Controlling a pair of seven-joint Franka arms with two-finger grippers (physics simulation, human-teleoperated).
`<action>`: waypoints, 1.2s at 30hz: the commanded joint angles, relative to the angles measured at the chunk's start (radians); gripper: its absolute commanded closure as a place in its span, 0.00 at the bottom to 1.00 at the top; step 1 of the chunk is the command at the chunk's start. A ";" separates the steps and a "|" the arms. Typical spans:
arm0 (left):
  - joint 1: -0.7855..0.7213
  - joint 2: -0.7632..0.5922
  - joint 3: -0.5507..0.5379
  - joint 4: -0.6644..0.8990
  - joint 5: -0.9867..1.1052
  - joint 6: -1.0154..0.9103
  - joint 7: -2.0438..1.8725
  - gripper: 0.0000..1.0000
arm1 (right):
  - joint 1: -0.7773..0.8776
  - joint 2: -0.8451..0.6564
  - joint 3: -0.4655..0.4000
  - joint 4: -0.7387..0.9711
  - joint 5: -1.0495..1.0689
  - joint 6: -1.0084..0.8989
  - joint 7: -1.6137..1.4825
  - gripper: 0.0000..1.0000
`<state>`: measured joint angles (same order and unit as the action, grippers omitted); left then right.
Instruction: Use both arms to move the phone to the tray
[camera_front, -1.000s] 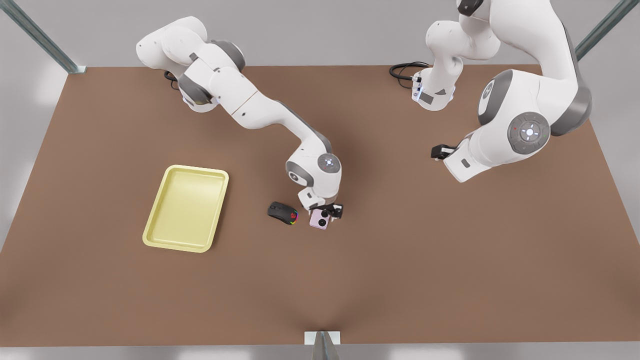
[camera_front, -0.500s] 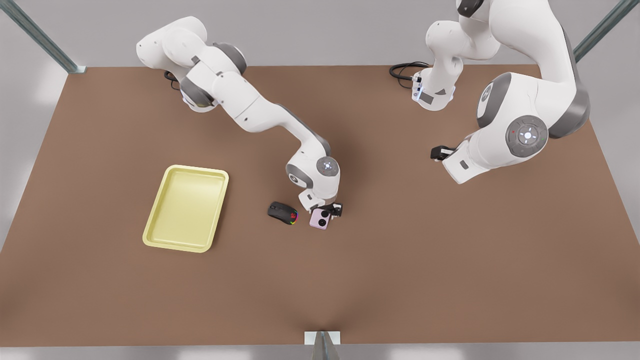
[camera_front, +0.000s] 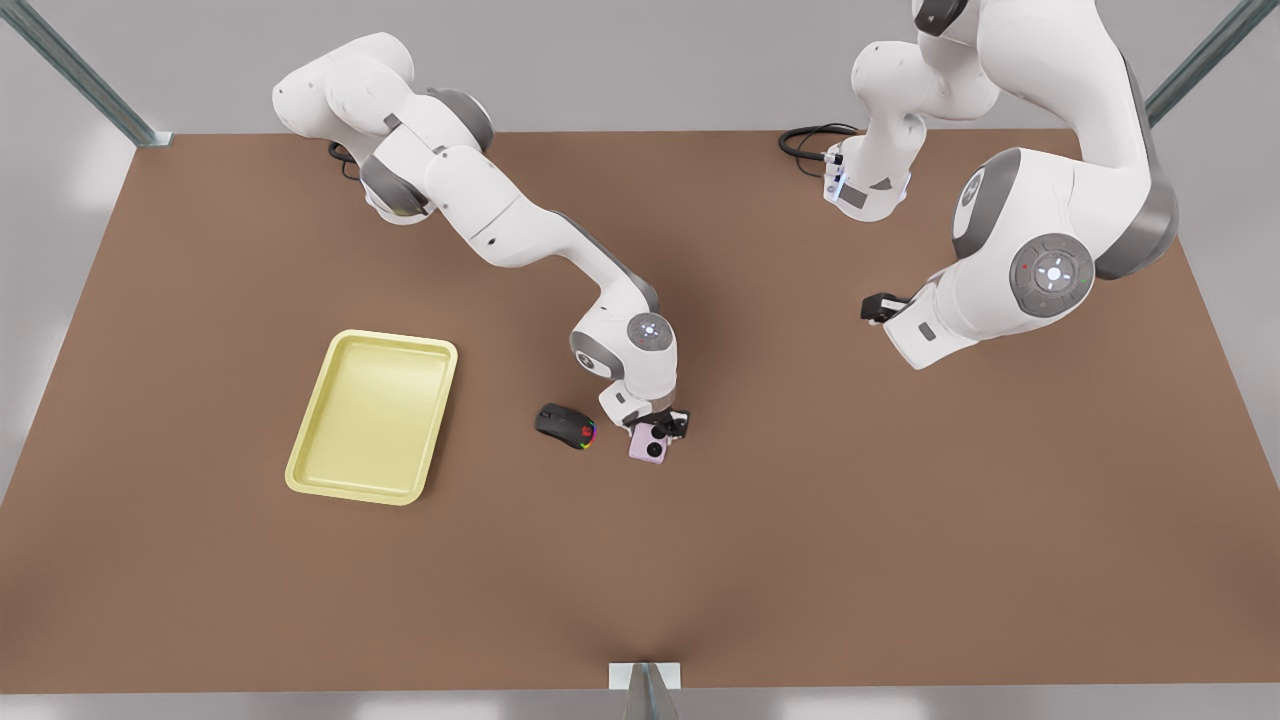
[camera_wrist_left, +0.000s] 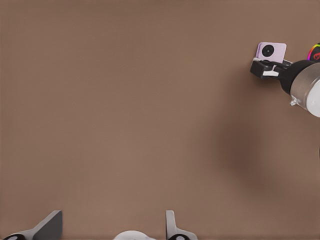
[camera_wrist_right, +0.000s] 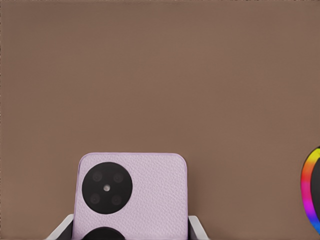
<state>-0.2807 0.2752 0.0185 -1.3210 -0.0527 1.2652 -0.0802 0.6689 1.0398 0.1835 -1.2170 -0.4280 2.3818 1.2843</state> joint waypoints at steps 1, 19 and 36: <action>0.000 -0.001 0.000 0.000 0.001 0.000 0.008 0.00 | -0.002 -0.003 -0.001 0.002 -0.003 0.005 -0.013 0.26; 0.000 -0.002 0.000 0.002 -0.004 0.000 0.005 0.00 | -1.109 -0.724 0.570 -0.826 0.009 -0.070 -0.720 0.27; 0.048 -0.105 0.060 -0.043 0.057 0.137 0.000 0.00 | -1.296 -0.619 0.735 -0.337 0.075 -0.584 -1.040 0.00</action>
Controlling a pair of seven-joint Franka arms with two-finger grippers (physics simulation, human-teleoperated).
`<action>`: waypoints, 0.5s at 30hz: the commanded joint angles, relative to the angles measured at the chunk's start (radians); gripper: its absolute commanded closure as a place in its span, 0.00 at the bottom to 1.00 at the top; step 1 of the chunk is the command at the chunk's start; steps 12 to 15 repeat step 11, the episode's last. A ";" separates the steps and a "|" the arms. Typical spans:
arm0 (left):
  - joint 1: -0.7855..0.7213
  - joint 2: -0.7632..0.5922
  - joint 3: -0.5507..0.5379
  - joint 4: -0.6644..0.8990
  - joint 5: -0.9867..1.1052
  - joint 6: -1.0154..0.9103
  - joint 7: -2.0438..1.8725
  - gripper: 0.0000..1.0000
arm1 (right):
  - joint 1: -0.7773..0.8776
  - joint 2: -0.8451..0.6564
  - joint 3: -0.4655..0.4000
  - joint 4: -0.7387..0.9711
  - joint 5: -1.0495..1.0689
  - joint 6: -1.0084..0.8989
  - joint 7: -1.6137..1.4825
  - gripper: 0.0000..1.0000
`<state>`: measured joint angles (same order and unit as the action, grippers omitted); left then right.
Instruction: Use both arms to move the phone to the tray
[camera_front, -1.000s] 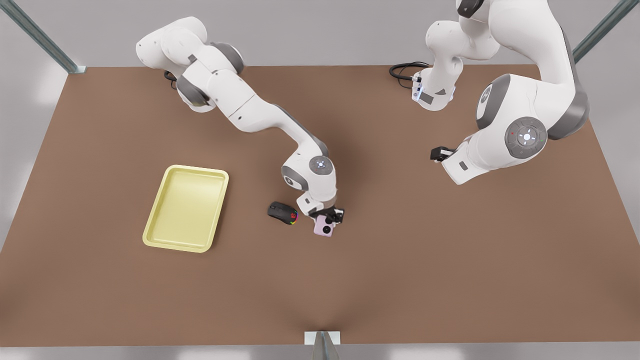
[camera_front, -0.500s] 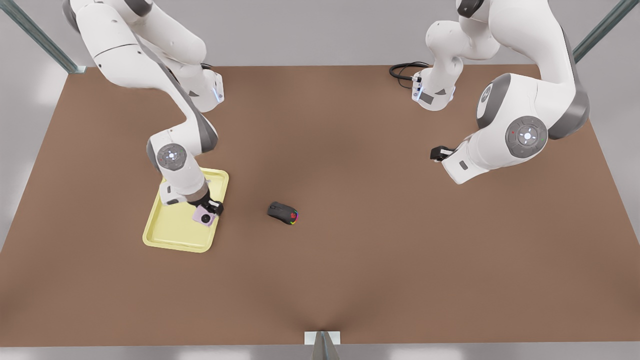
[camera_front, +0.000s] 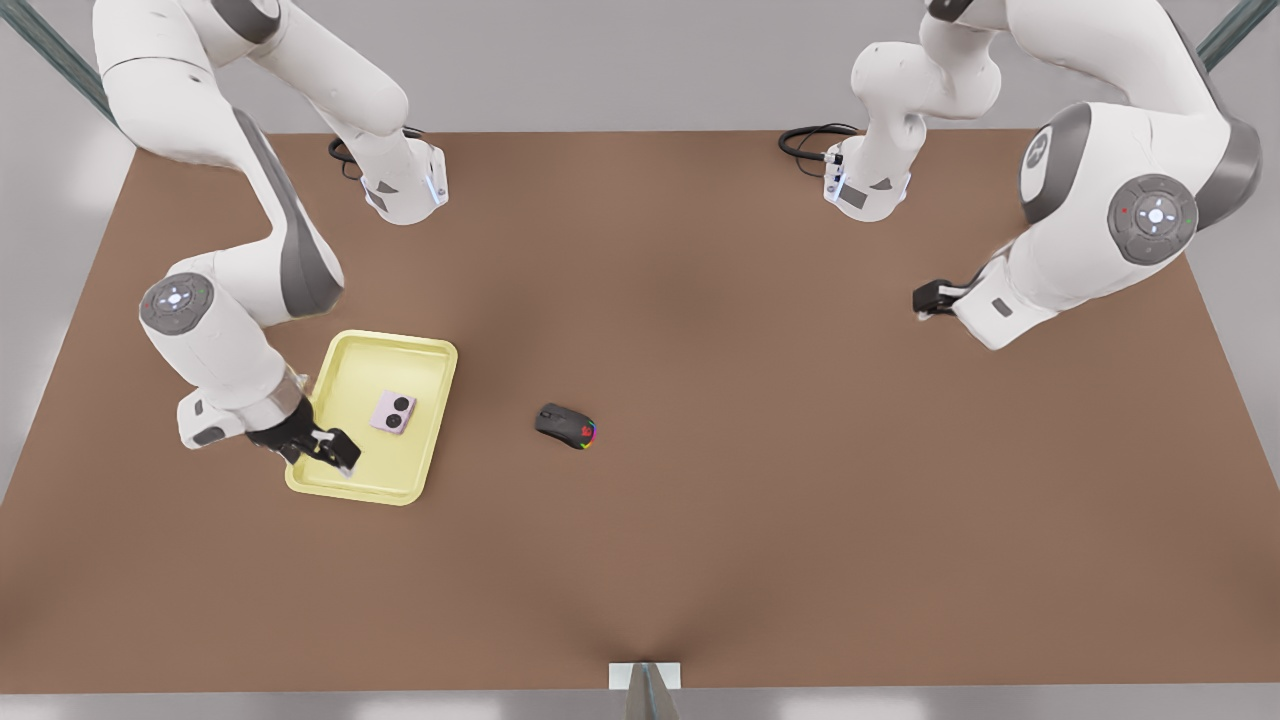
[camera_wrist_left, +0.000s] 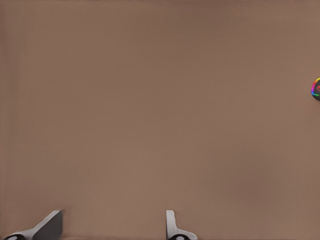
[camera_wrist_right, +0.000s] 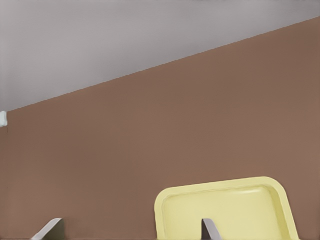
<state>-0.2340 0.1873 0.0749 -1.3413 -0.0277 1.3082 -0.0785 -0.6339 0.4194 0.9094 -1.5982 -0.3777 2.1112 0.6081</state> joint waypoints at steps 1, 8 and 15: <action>0.001 -0.012 0.003 -0.019 0.032 0.085 -0.001 0.00 | 0.007 0.025 0.009 0.092 0.023 -0.329 -0.376 0.00; -0.001 0.003 0.003 0.007 0.031 -0.046 0.000 0.00 | 0.507 -0.263 -0.719 -0.016 0.346 -0.364 -0.600 0.00; -0.001 0.008 0.003 0.011 0.026 -0.058 0.000 0.00 | 0.511 -0.242 -0.718 -0.002 0.347 -0.361 -0.684 0.00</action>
